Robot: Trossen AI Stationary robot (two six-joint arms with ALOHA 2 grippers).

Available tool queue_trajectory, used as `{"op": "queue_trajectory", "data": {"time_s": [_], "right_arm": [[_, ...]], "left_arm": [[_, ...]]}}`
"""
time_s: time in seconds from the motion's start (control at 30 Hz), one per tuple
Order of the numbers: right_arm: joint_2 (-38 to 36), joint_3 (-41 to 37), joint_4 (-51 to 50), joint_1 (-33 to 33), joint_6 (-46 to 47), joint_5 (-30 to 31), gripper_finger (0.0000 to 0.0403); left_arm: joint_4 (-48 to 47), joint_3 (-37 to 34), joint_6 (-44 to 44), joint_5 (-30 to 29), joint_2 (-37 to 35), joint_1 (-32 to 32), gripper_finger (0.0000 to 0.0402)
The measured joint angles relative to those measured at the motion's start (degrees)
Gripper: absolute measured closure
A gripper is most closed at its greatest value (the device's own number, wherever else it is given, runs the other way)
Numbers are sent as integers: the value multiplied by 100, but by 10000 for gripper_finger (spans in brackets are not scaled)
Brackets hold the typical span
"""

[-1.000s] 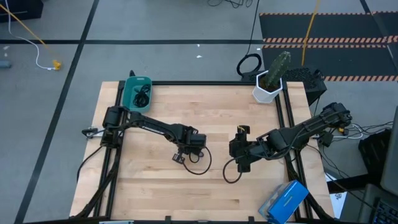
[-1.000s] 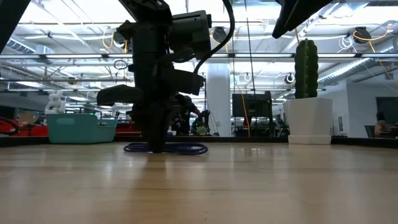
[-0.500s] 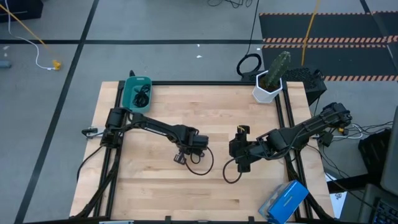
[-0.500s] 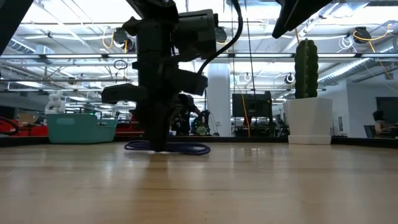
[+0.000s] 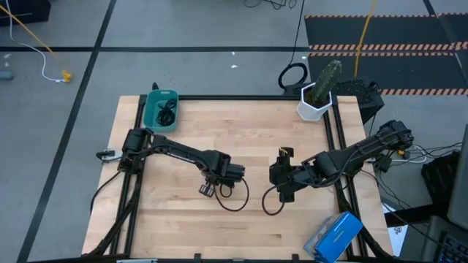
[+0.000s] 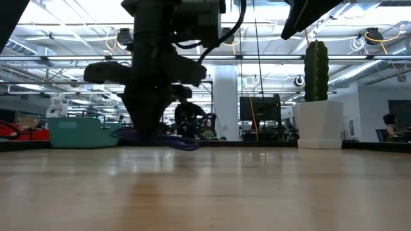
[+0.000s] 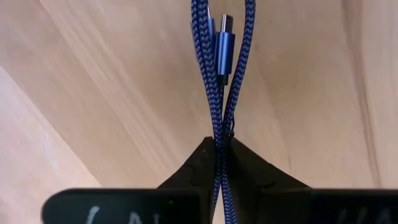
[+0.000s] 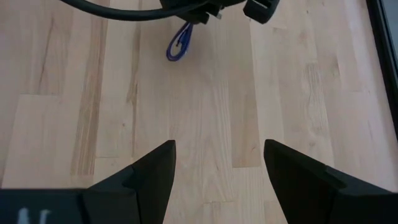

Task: Pick and place USB-C Cables
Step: Put the blue USB cable into the blue bin

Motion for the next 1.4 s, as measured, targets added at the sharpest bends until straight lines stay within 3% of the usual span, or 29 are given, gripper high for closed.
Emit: {"op": "queue_trajectory", "data": {"time_s": [0.57,1.4], "right_arm": [[0,0,-9,0,1,-9,165],[0,0,-155,-2,113,-9,165]], "left_arm": [[-1215,9,-249,-102,-284,193,371],[-2247,9,-708,-563,-3555,777,371]]}}
